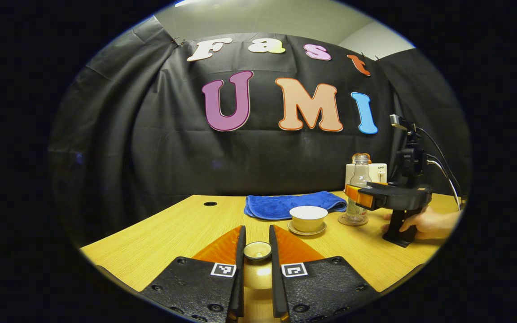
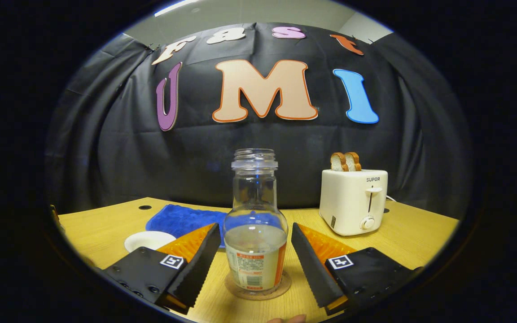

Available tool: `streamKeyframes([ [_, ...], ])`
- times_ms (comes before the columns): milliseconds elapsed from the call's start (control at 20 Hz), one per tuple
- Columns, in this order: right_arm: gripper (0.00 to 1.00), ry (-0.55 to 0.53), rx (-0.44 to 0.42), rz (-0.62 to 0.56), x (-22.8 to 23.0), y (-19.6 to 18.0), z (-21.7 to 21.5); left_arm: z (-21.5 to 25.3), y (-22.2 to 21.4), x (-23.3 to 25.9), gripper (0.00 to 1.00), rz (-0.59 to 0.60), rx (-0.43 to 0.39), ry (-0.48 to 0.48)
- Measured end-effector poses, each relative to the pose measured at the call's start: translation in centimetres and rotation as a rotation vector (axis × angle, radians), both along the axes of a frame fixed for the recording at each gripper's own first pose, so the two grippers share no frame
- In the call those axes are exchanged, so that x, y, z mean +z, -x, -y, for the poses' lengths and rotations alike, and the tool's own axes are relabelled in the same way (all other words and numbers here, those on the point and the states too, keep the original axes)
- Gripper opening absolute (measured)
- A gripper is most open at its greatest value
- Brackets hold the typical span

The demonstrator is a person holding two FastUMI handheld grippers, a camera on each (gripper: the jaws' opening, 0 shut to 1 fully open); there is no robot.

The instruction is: Open the teacup lid with one hand, grasp the water bottle and pour water into the teacup with the other hand; after pouring, place the water bottle on the coaster and then close the teacup lid.

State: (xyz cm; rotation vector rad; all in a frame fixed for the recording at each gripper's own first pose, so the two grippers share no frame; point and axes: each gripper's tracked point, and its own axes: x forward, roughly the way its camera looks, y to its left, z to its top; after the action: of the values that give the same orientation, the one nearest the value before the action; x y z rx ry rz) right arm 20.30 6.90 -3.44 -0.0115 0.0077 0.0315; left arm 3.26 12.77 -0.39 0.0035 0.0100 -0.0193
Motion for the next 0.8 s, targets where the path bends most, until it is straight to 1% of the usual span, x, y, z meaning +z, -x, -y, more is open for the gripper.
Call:
streamKeyframes([
  [50,0.99,-0.001,-0.006,-0.002,0.0,0.7,0.1,-0.1,0.1,-0.1,0.22,0.000,0.002,0.000],
  [100,0.99,0.001,-0.013,0.002,0.1,1.5,0.4,-0.1,0.0,-0.1,0.22,-0.001,0.003,0.000],
  [150,0.96,-0.001,-0.021,0.002,0.1,2.4,0.6,0.1,0.0,-0.1,0.22,0.000,0.001,0.001],
  [200,0.99,0.001,-0.015,0.006,0.2,3.4,0.7,0.3,-0.1,-0.1,0.22,-0.001,-0.002,0.001],
  [250,0.96,0.000,-0.008,0.002,0.2,4.5,0.6,0.4,-0.4,-0.1,0.22,0.001,-0.003,0.001],
  [300,0.96,0.000,0.004,0.003,0.2,5.7,0.7,0.6,-0.8,0.0,0.22,0.003,-0.004,0.002],
  [350,0.99,-0.001,0.013,0.006,0.4,6.9,0.7,0.7,-1.3,-0.1,0.22,-0.001,-0.004,0.003],
  [400,1.00,0.000,0.016,0.003,0.4,8.0,1.1,1.2,-1.9,-0.1,0.22,0.002,-0.015,0.004],
  [450,0.96,-0.002,0.030,0.009,0.6,9.3,1.4,2.0,-2.6,-0.1,0.22,0.001,-0.036,0.004],
  [500,1.00,-0.002,0.047,0.005,0.7,10.3,1.6,2.7,-3.3,-0.3,0.22,-0.004,-0.052,0.005],
  [550,0.99,-0.004,0.065,0.007,0.6,11.2,1.9,3.3,-4.2,-0.3,0.22,-0.005,-0.067,0.005],
  [600,0.96,-0.007,0.074,0.008,0.8,12.0,2.4,4.1,-5.3,-0.3,0.22,-0.001,-0.086,0.005],
  [650,0.99,-0.009,0.078,0.010,0.9,12.7,3.2,4.9,-6.3,-0.3,0.22,-0.002,-0.107,0.002],
  [750,0.99,-0.008,0.077,0.008,0.9,13.6,4.6,5.9,-8.4,-0.3,0.22,-0.002,-0.127,0.002],
  [800,0.96,-0.009,0.082,0.008,0.9,14.1,5.1,6.4,-9.5,-0.3,0.22,-0.004,-0.132,0.006],
])
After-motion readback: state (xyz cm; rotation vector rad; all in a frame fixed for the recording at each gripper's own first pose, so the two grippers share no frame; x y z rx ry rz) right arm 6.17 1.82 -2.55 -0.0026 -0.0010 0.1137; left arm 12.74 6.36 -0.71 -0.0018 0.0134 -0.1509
